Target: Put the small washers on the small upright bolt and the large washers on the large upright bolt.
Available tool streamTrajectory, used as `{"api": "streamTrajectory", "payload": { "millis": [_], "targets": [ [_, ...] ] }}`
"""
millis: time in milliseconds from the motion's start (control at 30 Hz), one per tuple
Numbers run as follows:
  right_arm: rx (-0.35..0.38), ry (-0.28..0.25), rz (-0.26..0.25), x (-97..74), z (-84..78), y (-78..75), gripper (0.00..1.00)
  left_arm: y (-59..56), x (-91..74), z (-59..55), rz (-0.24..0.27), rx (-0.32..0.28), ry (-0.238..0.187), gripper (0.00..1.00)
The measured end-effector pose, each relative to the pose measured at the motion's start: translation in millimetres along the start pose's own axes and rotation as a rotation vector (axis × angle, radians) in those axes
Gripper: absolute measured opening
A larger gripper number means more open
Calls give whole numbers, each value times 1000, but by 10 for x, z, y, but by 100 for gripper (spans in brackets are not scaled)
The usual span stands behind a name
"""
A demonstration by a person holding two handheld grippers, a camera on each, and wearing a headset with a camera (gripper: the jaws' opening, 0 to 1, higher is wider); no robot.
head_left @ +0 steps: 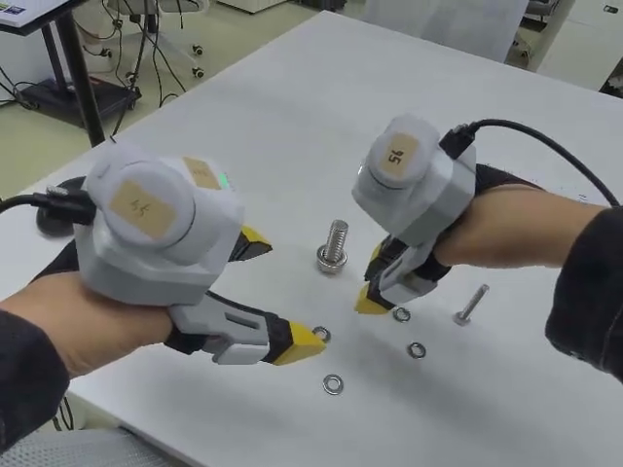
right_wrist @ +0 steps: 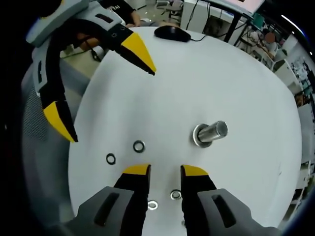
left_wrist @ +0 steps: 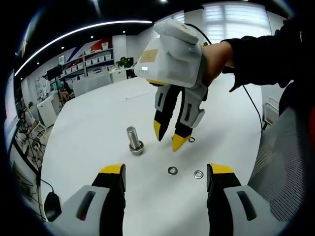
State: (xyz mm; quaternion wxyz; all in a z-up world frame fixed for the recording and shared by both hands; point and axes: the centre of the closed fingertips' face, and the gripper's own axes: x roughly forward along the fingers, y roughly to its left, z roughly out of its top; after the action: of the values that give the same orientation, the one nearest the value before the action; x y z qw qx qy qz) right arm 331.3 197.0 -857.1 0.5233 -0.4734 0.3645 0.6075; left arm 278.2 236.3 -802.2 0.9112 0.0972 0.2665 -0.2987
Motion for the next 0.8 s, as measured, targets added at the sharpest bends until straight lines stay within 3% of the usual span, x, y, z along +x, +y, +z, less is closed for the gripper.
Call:
{"api": "streamTrajectory", "payload": {
  "millis": [433,800],
  "targets": [
    [-70,6,66,176,173,319,24,-3,-8,-11,0,-2,5,66],
    [-86,28,89,268,171,385,23,3,-22,-10,-2,-4,4,66]
  ]
}}
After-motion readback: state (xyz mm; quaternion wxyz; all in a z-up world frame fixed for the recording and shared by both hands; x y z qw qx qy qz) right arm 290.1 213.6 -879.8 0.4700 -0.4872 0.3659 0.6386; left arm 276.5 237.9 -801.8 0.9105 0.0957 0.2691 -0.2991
